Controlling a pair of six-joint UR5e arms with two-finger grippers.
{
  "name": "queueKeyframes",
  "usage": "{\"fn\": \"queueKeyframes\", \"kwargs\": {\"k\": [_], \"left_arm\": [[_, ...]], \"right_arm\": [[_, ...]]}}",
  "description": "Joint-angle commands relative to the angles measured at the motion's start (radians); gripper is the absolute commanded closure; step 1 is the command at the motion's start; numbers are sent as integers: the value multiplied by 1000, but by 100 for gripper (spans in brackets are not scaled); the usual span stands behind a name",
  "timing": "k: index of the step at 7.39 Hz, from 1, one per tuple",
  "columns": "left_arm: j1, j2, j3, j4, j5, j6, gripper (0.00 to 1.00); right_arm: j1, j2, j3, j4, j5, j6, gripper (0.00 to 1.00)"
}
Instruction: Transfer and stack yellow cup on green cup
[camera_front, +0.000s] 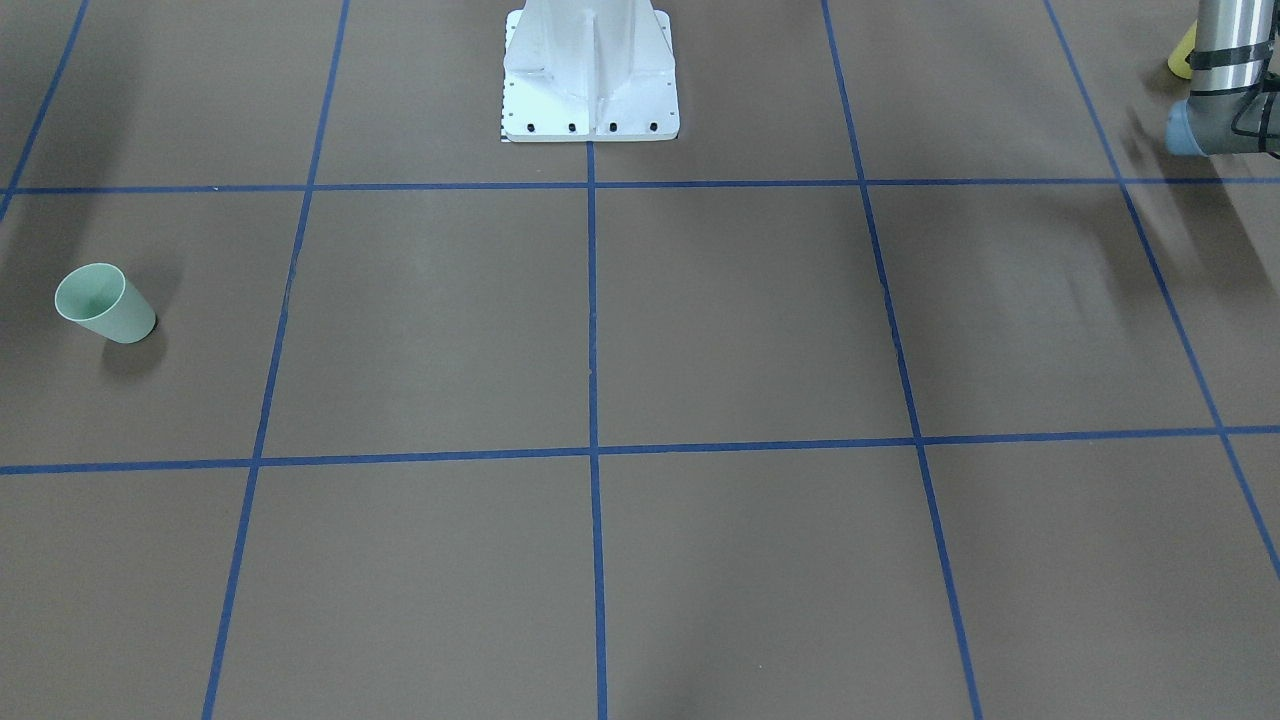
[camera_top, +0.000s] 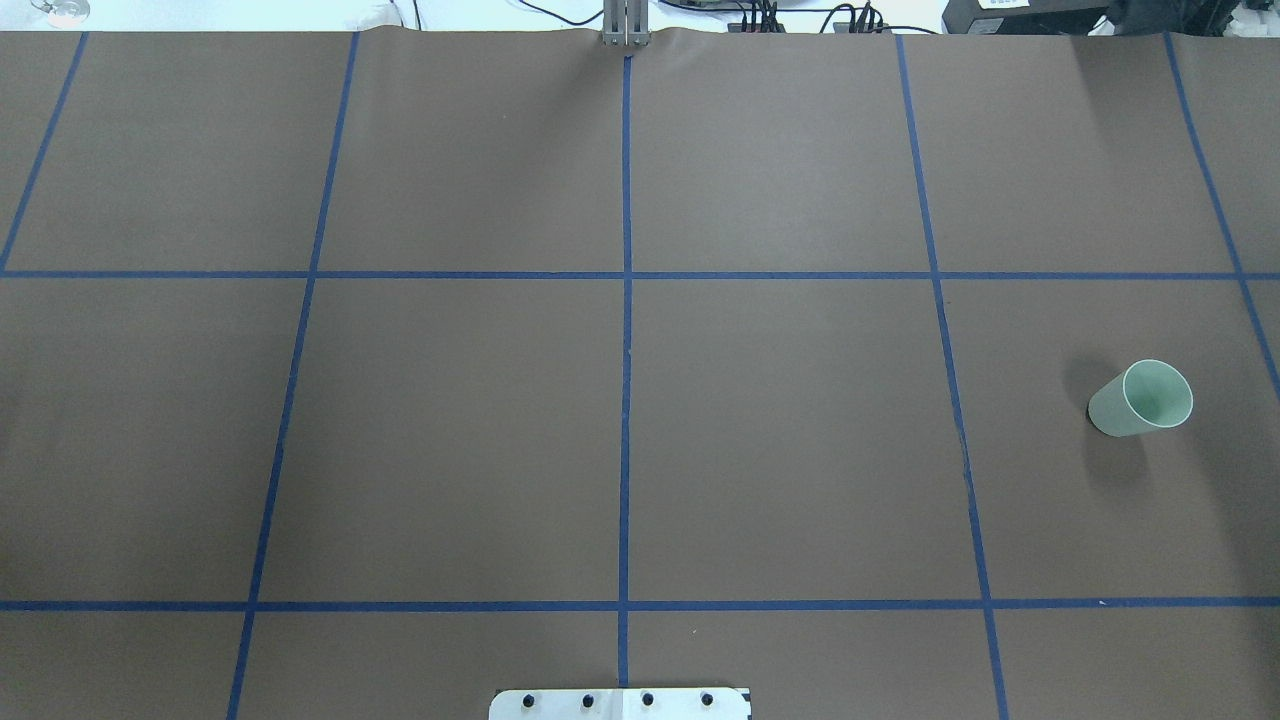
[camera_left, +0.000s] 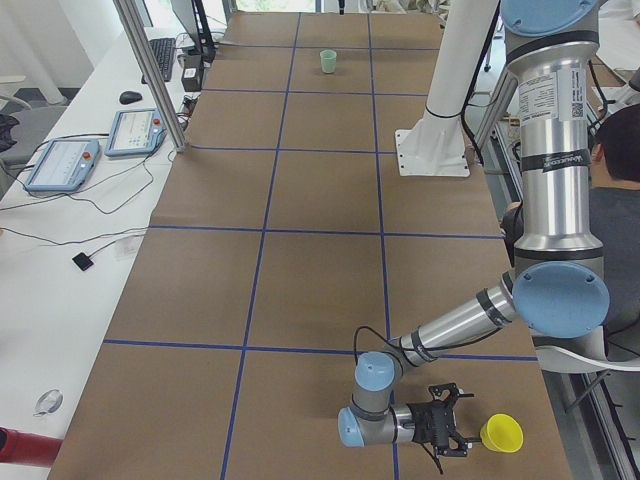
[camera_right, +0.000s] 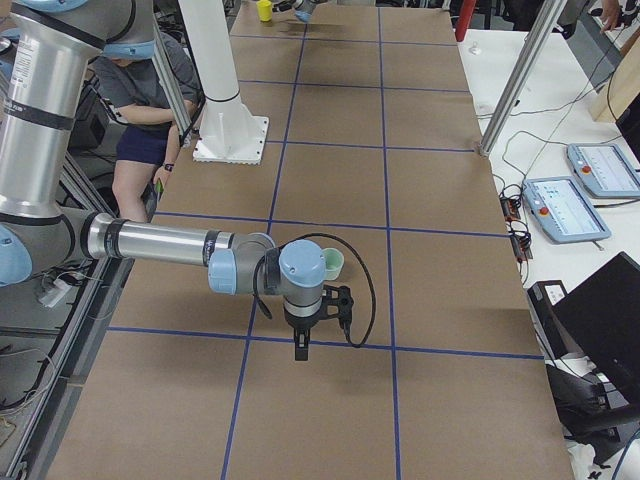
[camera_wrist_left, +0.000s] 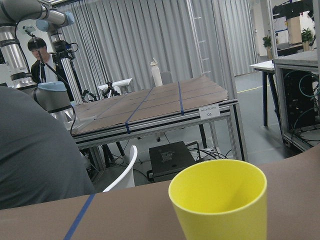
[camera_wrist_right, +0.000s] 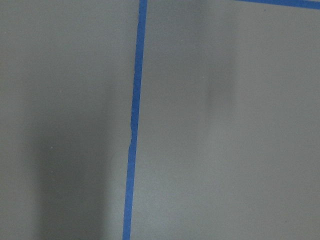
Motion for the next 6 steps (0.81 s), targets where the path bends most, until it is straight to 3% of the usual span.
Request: {"fn": "queueKeyframes", "kwargs": {"k": [1,3,4,6], "left_arm": [[0,4,2,0,-8,7,0],[2,6,2,0,-16,11,0],[2,6,2,0,-17,14,11],[2,6,2,0,-36,39,45]], "right_arm": [[0,0,0,0,1,0,1],[0,0,0,0,-1,0,1],[0,0,0,0,-1,0,1],[0,0,-2,0,-1,0,1]]}}
